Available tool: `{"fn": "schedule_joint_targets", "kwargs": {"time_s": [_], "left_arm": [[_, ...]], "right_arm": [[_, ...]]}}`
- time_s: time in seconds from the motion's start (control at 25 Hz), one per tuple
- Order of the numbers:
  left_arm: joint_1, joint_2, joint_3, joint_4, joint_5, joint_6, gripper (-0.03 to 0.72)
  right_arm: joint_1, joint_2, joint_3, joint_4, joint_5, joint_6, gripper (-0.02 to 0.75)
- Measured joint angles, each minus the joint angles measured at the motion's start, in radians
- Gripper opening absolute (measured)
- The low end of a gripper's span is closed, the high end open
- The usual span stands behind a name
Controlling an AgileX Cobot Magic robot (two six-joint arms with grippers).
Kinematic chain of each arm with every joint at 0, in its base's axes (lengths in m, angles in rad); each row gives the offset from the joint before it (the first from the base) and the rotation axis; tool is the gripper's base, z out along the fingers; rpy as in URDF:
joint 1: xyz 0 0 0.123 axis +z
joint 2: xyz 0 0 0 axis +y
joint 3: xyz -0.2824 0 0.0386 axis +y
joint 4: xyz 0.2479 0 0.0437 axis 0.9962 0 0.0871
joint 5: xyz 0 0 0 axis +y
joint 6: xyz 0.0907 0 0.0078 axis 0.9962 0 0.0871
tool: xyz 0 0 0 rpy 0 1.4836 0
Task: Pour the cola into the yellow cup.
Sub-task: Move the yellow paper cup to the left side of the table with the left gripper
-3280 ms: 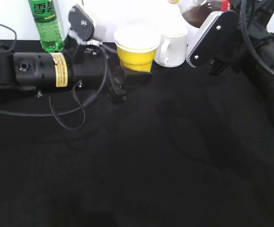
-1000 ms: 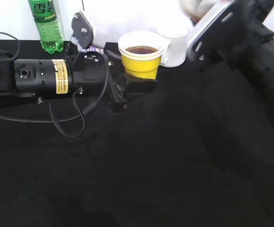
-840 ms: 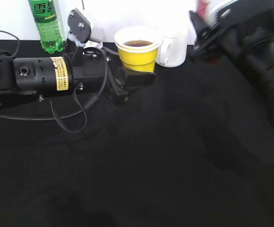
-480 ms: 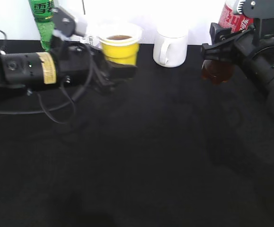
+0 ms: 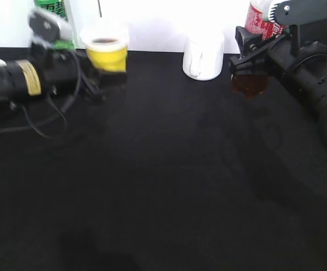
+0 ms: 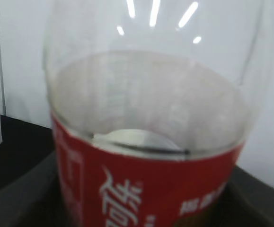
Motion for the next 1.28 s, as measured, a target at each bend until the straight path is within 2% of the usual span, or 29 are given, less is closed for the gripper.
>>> {"fn": "schedule_joint_targets", "kwargs": {"time_s": [0.16, 0.32, 0.56, 0.64, 0.76, 0.92, 0.96, 1.04, 1.08, 1.16, 1.28], "left_arm": [[0.0, 0.05, 0.003, -0.108, -0.004, 0.11, 0.448], [0.0, 0.106, 0.024, -0.148, -0.067, 0.148, 0.448], [0.006, 0.114, 0.181, -0.417, -0.185, 0.375, 0.448], [0.008, 0.161, 0.208, -0.494, -0.258, 0.407, 0.448], [0.011, 0.236, 0.216, -0.511, -0.37, 0.419, 0.448], [0.011, 0.251, 0.216, -0.514, -0.39, 0.424, 0.452], [0.011, 0.252, 0.215, -0.514, -0.388, 0.426, 0.475], [0.011, 0.254, 0.216, -0.508, -0.371, 0.426, 0.589], [0.011, 0.254, 0.223, -0.514, -0.376, 0.427, 0.617], [0.011, 0.235, 0.298, -0.584, -0.434, 0.437, 0.631], [0.012, 0.195, 0.477, -0.63, -0.529, 0.453, 0.634]], "right_arm": [[0.0, 0.0, 0.0, 0.0, 0.0, 0.0, 0.502], [0.0, 0.0, 0.0, 0.0, 0.001, 0.0, 0.502], [0.0, 0.0, 0.0, 0.0, 0.002, 0.002, 0.502], [0.0, 0.0, 0.0, 0.0, 0.002, 0.007, 0.502], [0.0, 0.0, 0.0, 0.0, 0.002, 0.013, 0.502], [0.0, 0.0, 0.0, 0.0, 0.002, 0.016, 0.502], [0.0, 0.0, 0.0, 0.0, 0.002, 0.016, 0.502], [0.0, 0.0, 0.0, 0.0, 0.003, 0.017, 0.502], [0.0, 0.0, 0.0, -0.001, 0.003, 0.017, 0.502], [0.0, 0.0, 0.0, 0.0, 0.015, 0.018, 0.502], [0.0, 0.0, 0.0, 0.016, 0.099, 0.056, 0.502]]}}
